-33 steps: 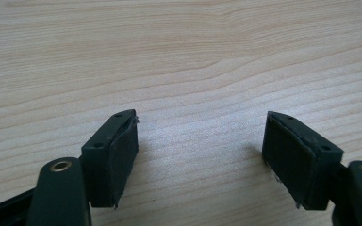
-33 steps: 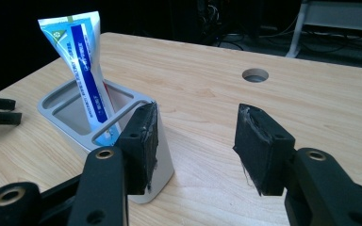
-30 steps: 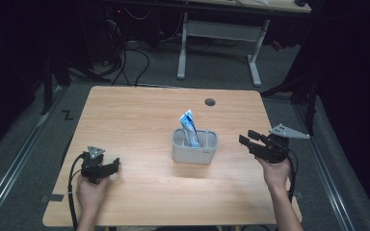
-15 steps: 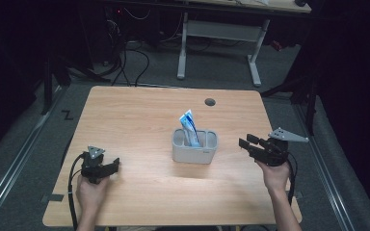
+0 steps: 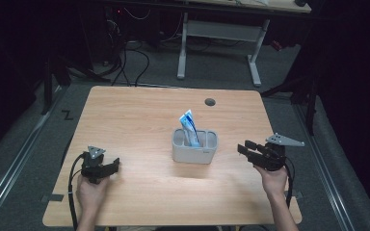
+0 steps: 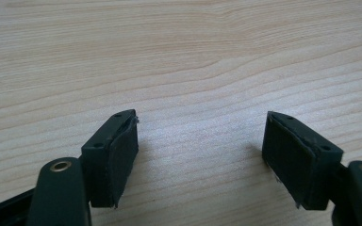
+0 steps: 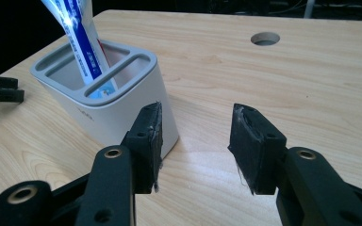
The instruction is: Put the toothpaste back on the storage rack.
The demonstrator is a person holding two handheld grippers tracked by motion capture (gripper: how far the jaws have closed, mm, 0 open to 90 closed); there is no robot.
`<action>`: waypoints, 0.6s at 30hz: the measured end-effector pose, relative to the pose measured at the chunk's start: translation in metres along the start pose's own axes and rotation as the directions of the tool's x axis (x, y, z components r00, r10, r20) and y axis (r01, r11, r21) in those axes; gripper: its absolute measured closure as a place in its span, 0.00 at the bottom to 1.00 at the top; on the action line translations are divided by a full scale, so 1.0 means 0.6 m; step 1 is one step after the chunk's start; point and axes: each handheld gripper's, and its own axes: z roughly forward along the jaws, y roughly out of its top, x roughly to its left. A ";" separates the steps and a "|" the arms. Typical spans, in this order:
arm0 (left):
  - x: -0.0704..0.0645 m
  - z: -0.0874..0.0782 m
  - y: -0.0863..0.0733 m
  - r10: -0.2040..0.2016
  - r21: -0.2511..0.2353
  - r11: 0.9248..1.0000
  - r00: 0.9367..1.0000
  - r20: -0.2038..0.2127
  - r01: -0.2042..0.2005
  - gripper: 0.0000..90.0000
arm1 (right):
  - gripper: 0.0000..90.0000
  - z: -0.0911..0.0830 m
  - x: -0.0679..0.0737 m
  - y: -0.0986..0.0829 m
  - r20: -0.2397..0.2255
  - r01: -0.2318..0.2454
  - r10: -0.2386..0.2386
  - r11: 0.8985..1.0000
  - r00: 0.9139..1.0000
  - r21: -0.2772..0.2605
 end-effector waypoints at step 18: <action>0.000 0.000 0.000 0.001 0.000 1.000 1.000 0.000 -0.001 0.31 | 0.60 0.017 -0.008 -0.031 0.004 -0.030 0.030 0.998 1.000 0.047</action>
